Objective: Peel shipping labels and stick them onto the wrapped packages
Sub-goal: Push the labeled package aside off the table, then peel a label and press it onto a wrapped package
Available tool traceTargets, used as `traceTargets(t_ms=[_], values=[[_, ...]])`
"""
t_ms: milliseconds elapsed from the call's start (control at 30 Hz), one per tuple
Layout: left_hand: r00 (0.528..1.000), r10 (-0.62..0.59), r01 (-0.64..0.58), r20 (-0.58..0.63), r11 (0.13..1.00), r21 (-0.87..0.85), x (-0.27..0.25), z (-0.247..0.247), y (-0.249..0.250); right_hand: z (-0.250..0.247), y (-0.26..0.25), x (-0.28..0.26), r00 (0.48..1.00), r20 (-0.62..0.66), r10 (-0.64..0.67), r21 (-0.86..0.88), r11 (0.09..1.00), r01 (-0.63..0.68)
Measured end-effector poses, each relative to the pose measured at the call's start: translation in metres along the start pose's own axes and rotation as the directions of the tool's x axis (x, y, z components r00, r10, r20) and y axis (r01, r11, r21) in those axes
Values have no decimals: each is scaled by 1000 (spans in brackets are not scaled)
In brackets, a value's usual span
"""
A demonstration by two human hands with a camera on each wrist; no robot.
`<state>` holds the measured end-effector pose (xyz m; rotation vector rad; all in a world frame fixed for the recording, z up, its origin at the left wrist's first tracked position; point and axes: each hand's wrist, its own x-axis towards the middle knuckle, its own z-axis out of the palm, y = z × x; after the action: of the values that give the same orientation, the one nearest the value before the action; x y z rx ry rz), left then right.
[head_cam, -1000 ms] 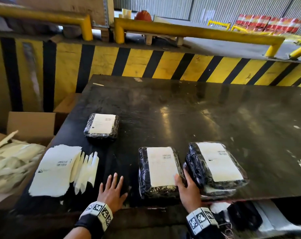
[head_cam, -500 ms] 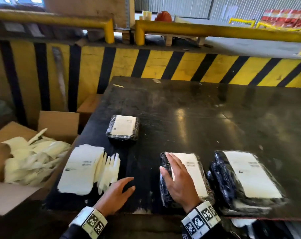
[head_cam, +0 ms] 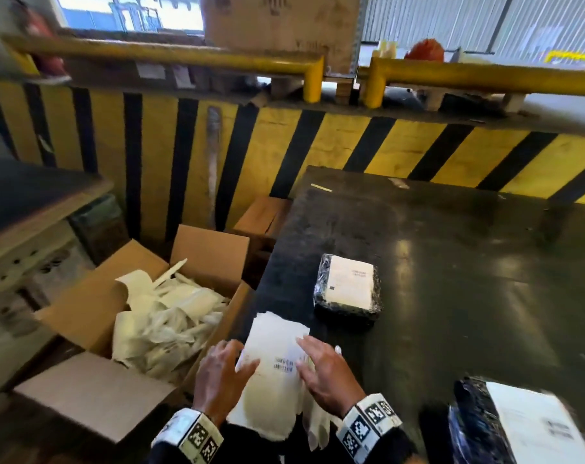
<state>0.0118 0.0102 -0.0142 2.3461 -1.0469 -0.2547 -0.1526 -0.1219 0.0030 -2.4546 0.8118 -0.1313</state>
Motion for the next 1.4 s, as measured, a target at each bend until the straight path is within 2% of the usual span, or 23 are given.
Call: traceTargets(t_ms=[67, 167, 367, 433, 533, 633, 733, 900, 1000, 1167, 1400], values=[[1000, 8, -6, 18, 997, -78, 10, 0, -7, 12, -2, 10, 1000, -2, 26, -13, 1000, -26], [995, -48, 68, 86, 967, -246, 24, 1, -16, 22, -4, 15, 999, -18, 50, -6, 999, -50], [981, -20, 103, 191, 893, -437, 38, -4, -32, 30, -3, 17, 997, -41, 71, -21, 997, -72], [981, -5, 110, 196, 841, -529, 39, -13, -33, 30, -3, 17, 996, -36, 82, -8, 997, -82], [978, 42, 112, 203, 719, -686, 44, -41, -19, 24, -3, 19, 993, -64, 94, 40, 995, -92], [978, 82, 100, 190, 617, -781, 53, -64, -2, 7, -14, 22, 976, -127, 175, 268, 954, -136], [986, 64, 94, 154, 545, -833, 65, -79, 11, -22, -39, 24, 978, -67, 198, 612, 783, -116], [994, 1, 99, 111, 453, -886, 84, -89, 22, -48, -54, 23, 995, -40, 89, 771, 636, -26], [992, -26, 121, 121, 426, -897, 92, -89, 22, -53, -57, 18, 997, -9, 80, 795, 605, -42], [991, -20, 127, 131, 426, -896, 96, -91, 22, -56, -58, 11, 998, 10, 60, 797, 603, -44], [984, -47, 178, 174, 407, -896, 91, -91, 22, -54, -65, 6, 998, 9, 61, 831, 555, -41]])
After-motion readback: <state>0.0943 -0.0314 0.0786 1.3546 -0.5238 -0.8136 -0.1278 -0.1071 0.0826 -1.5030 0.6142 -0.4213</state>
